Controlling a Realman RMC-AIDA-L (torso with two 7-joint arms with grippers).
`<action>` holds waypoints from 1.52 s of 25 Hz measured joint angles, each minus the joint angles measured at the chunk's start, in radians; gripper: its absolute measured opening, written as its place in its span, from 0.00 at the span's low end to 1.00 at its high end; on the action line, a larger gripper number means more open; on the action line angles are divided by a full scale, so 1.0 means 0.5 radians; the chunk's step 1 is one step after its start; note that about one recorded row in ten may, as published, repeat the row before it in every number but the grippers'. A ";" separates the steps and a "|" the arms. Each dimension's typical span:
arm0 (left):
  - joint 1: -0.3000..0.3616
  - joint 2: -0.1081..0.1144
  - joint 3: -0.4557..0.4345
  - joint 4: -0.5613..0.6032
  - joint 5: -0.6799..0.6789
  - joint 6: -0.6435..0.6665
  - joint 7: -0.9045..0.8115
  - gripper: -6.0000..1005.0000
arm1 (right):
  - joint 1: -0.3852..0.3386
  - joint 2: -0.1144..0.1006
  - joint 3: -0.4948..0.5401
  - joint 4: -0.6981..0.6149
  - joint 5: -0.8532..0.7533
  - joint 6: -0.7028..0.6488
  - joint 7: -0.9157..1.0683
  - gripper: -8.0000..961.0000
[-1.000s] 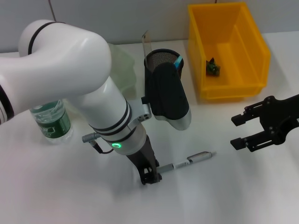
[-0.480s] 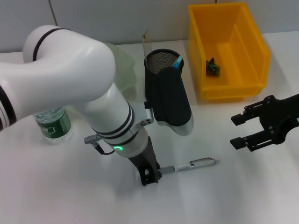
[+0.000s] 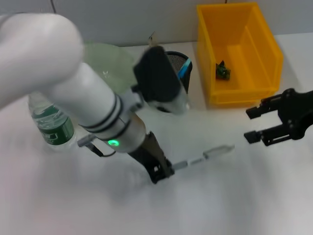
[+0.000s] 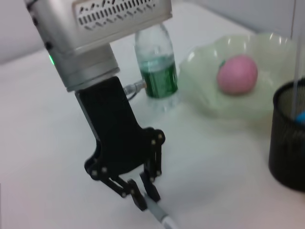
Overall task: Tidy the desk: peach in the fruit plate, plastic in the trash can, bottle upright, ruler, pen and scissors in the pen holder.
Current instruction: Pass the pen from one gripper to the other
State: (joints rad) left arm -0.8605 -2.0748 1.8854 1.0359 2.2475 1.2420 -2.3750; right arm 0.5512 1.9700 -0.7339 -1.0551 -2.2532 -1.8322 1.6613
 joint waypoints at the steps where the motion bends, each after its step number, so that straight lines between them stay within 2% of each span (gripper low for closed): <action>1: 0.051 0.002 -0.066 0.057 -0.004 0.021 0.008 0.14 | 0.005 -0.001 0.083 -0.008 0.043 -0.079 0.003 0.69; 5: 0.220 0.004 -0.229 0.210 -0.015 0.056 0.047 0.14 | 0.007 -0.020 0.195 -0.009 0.118 -0.185 0.013 0.69; 6: 0.300 0.005 -0.272 0.279 -0.030 0.070 0.066 0.14 | 0.007 -0.033 0.263 -0.009 0.135 -0.243 0.022 0.69; 8: 0.325 0.006 -0.281 0.303 -0.038 0.079 0.076 0.14 | 0.008 -0.039 0.298 -0.010 0.136 -0.276 0.027 0.69; 13: 0.488 0.011 -0.411 0.468 -0.096 0.206 0.206 0.14 | 0.031 -0.080 0.456 0.001 0.139 -0.389 0.074 0.68; 14: 0.518 0.011 -0.456 0.496 -0.114 0.237 0.238 0.14 | 0.057 -0.109 0.518 0.030 0.142 -0.428 0.110 0.68; 15: 0.541 0.011 -0.500 0.515 -0.130 0.258 0.265 0.15 | 0.057 -0.109 0.518 0.030 0.142 -0.428 0.110 0.68; 16: 0.590 0.011 -0.608 0.538 -0.193 0.314 0.343 0.15 | 0.083 -0.136 0.565 0.064 0.157 -0.472 0.140 0.68; 17: 0.590 0.011 -0.608 0.538 -0.193 0.314 0.343 0.15 | 0.083 -0.136 0.565 0.064 0.157 -0.472 0.140 0.68; 20: 0.658 0.012 -0.812 0.537 -0.325 0.414 0.473 0.15 | 0.105 -0.167 0.610 0.098 0.218 -0.506 0.187 0.68; 21: 0.680 0.014 -0.912 0.512 -0.387 0.471 0.535 0.15 | 0.110 -0.193 0.618 0.131 0.258 -0.513 0.215 0.68; 22: 0.680 0.014 -0.912 0.512 -0.387 0.471 0.535 0.15 | 0.110 -0.193 0.618 0.131 0.258 -0.513 0.215 0.68; 26: 0.695 0.017 -1.012 0.404 -0.456 0.561 0.660 0.15 | 0.150 -0.240 0.573 0.263 0.253 -0.491 0.278 0.68; 30: 0.696 0.018 -1.015 0.367 -0.457 0.564 0.710 0.15 | 0.182 -0.243 0.527 0.345 0.230 -0.408 0.401 0.68; 34: 0.692 0.023 -1.038 0.373 -0.450 0.569 0.765 0.15 | 0.258 -0.244 0.401 0.396 0.218 -0.258 0.872 0.68; 35: 0.686 0.024 -1.053 0.376 -0.443 0.571 0.784 0.15 | 0.258 -0.244 0.401 0.396 0.218 -0.258 0.872 0.68; 36: 0.677 0.025 -1.074 0.372 -0.439 0.573 0.822 0.15 | 0.296 -0.245 0.323 0.396 0.218 -0.241 1.086 0.68; 38: 0.674 0.025 -1.083 0.369 -0.438 0.573 0.841 0.15 | 0.316 -0.249 0.281 0.398 0.217 -0.237 1.208 0.67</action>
State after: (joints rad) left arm -0.5234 -2.0621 1.3440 1.2206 2.0283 1.5287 -1.9543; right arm 0.7095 1.8452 -0.5934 -0.8561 -2.1445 -1.9509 2.2652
